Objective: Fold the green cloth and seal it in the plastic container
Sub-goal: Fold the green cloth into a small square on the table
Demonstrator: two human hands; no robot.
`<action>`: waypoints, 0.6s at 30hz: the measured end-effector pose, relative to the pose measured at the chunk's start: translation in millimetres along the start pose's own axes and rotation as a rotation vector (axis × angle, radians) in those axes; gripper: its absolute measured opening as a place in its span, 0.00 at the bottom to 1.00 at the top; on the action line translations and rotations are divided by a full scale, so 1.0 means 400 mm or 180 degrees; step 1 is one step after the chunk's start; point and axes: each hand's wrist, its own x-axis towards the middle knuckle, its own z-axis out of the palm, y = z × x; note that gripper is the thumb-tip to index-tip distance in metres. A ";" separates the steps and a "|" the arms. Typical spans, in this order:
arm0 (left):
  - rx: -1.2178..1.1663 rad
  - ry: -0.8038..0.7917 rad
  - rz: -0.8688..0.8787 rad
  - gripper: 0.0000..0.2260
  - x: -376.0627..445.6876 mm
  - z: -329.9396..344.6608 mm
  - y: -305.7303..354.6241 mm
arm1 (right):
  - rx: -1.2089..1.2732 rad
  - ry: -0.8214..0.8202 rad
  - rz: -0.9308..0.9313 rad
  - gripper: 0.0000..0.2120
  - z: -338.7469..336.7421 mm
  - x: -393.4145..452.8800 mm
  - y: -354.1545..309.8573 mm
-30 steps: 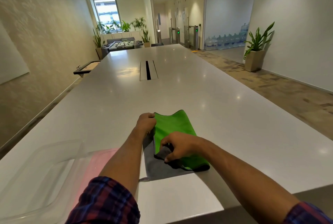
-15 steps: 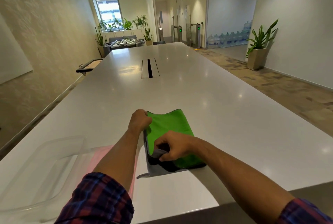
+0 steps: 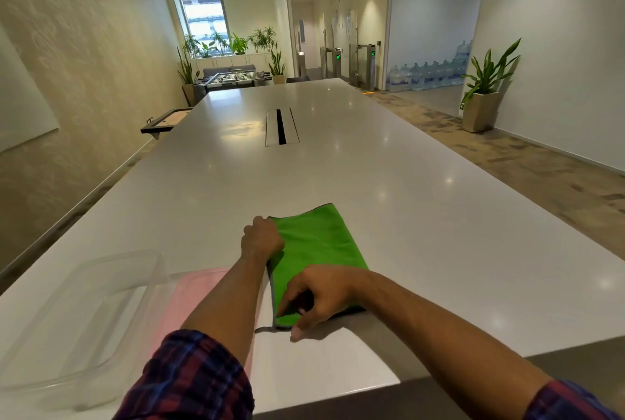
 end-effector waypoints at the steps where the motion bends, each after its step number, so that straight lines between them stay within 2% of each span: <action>1: 0.0120 0.0003 -0.0006 0.19 -0.004 0.004 0.001 | 0.0087 -0.0124 0.0004 0.19 0.002 -0.002 0.002; 3: 0.0308 0.0095 0.0031 0.20 -0.012 0.009 0.005 | 0.0366 -0.0250 -0.0028 0.17 0.004 -0.005 0.007; 5: 0.0441 0.0328 0.0162 0.21 -0.020 0.010 0.011 | 0.0787 0.0001 -0.0019 0.12 0.001 -0.007 0.018; 7: 0.0464 0.0551 0.0361 0.24 -0.029 0.011 0.021 | 0.0782 0.0844 0.0174 0.08 -0.008 0.001 0.040; 9: 0.0424 0.0615 0.0555 0.27 -0.041 0.016 0.038 | 0.0319 0.1910 0.0633 0.07 -0.016 0.014 0.075; 10: 0.0406 0.0587 0.0627 0.28 -0.050 0.023 0.046 | 0.0052 0.2253 0.0888 0.10 -0.018 0.020 0.092; 11: 0.0397 0.0534 0.0669 0.29 -0.058 0.035 0.053 | -0.0219 0.2360 0.1110 0.15 -0.016 0.025 0.110; 13: 0.0411 0.0375 0.0627 0.29 -0.077 0.071 0.061 | -0.0647 0.2038 0.1494 0.24 0.001 0.033 0.150; 16: 0.0386 -0.0054 0.0385 0.31 -0.093 0.123 0.067 | -0.0752 0.1534 0.1935 0.32 0.048 0.027 0.204; 18: 0.0348 -0.0064 0.0373 0.32 -0.092 0.139 0.065 | -0.0757 0.1455 0.2076 0.36 0.066 0.021 0.224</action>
